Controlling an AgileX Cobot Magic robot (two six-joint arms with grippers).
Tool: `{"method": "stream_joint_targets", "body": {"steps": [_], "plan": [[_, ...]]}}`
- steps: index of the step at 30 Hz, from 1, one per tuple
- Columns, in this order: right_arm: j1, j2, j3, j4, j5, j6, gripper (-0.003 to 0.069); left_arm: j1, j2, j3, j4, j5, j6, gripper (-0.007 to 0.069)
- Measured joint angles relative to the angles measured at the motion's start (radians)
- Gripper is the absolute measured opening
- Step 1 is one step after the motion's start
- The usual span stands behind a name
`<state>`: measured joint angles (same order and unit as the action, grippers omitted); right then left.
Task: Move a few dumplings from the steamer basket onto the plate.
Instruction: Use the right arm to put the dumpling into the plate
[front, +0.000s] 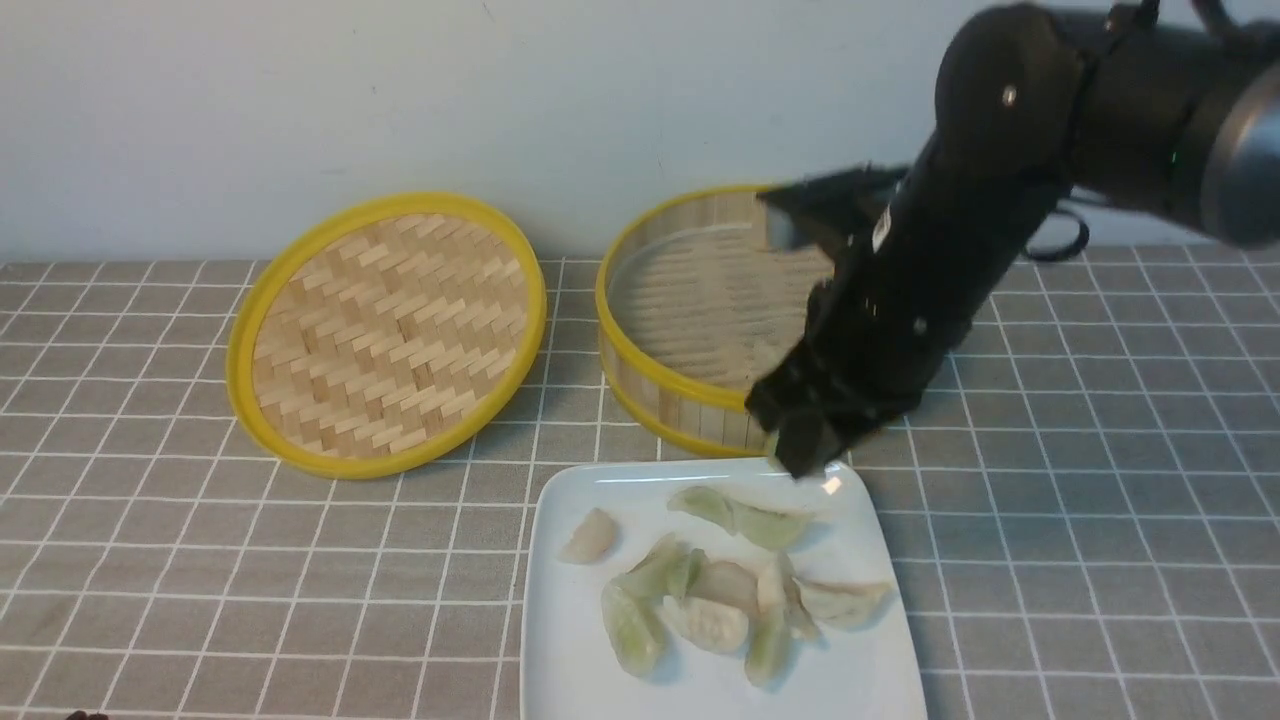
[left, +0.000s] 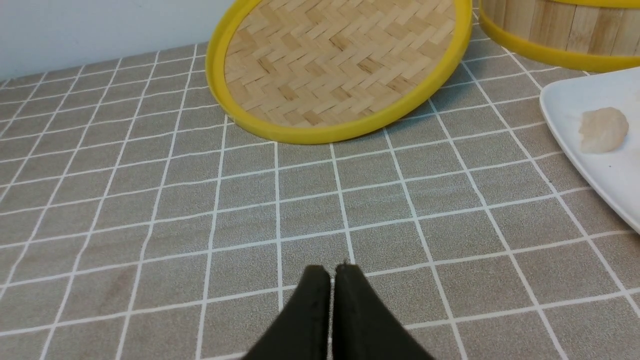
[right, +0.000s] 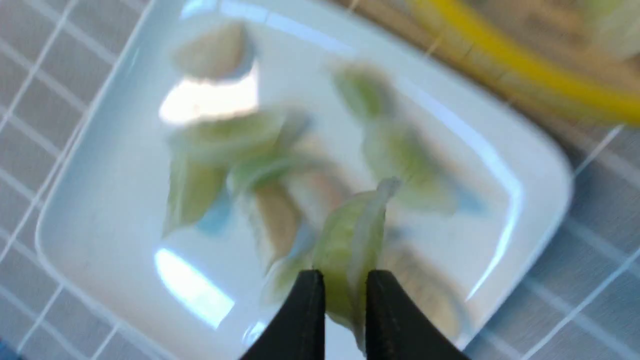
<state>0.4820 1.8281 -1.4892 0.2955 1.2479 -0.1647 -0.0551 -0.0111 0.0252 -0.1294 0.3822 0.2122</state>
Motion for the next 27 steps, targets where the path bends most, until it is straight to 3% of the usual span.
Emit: {"method": "stream_joint_targets", "body": {"steps": [6,12,15,18,20,22,25,27], "plan": [[0.118,-0.028,0.176,-0.005,-0.013,0.114,0.0079,0.0,0.0,0.0,0.0,0.0,0.0,-0.0005],[0.202,-0.028,0.19,-0.03,-0.061,0.165,0.0107,0.0,0.0,0.0,0.0,0.0,0.0,-0.0005],[0.227,-0.028,0.19,-0.029,-0.112,0.156,0.0154,0.0,0.0,0.0,0.0,0.0,0.0,-0.0005],[0.24,-0.019,0.19,-0.012,-0.185,0.134,0.0281,0.0,0.0,0.0,0.0,0.0,0.0,-0.0005],[0.24,-0.01,0.19,-0.011,-0.197,0.132,0.0315,0.0,0.0,0.0,0.0,0.0,0.0,-0.0005],[0.24,0.015,0.19,-0.02,-0.205,0.129,0.0398,0.0,0.0,0.0,0.0,0.0,0.0,-0.0005],[0.24,0.015,0.187,-0.039,-0.198,0.13,0.0411,0.0,0.0,0.0,0.0,0.0,0.0,-0.0005],[0.24,-0.001,0.17,-0.053,-0.18,0.138,0.0374,0.0,0.0,0.0,0.0,0.0,0.0,-0.0005]]}}
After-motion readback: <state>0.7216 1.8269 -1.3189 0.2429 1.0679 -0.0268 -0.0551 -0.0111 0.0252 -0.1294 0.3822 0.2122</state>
